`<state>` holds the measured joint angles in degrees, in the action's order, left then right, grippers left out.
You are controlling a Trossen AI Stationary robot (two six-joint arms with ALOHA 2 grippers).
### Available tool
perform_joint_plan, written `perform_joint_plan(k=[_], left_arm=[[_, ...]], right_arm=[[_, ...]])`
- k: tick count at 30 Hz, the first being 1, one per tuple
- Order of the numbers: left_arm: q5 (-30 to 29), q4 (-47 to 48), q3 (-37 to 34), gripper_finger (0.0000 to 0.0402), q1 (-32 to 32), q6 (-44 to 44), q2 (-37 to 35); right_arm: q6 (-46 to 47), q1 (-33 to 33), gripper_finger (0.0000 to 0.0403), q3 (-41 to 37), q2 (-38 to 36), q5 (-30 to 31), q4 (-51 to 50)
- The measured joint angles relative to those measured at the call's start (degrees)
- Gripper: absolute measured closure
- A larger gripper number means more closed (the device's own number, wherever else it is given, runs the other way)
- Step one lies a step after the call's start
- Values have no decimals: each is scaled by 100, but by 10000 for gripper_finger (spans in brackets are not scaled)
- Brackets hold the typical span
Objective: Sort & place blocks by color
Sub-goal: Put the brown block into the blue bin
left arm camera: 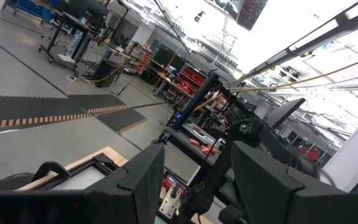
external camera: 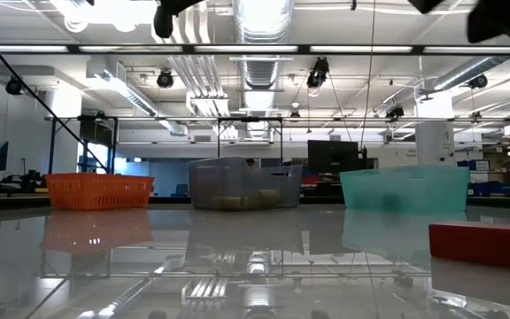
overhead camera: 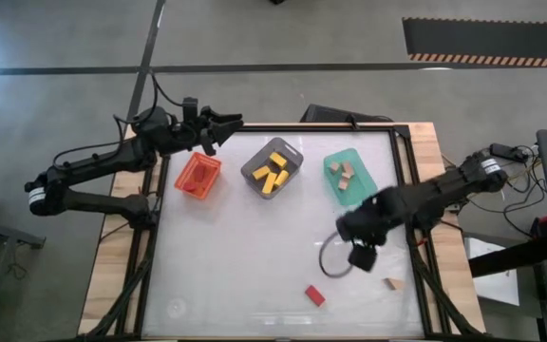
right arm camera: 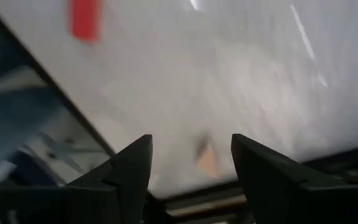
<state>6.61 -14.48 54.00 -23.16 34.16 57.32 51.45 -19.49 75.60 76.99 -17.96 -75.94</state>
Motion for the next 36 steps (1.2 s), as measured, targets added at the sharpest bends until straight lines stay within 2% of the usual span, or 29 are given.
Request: perform_joint_plan(k=[4,8,15,21,36], left_arm=[[0,0,0,230,0,-3,-9],[0,2,0,230,0,-3,-2],[2,2,-15,230,0,-8,-2],[0,2,-36,230,0,-8,-2],[0,4,-61,230,-2,-3,-2]], right_arm=[[103,-542,191,-676,0,-61,66],[473,-1037,190,-1281,0,-404,434],[1428,-1603,190,-2236,0,-1008,1769],[2329,-1705,190,-2683,0,-1258,2260],[2598,-1703,190,-3079,6,-1354,2746]])
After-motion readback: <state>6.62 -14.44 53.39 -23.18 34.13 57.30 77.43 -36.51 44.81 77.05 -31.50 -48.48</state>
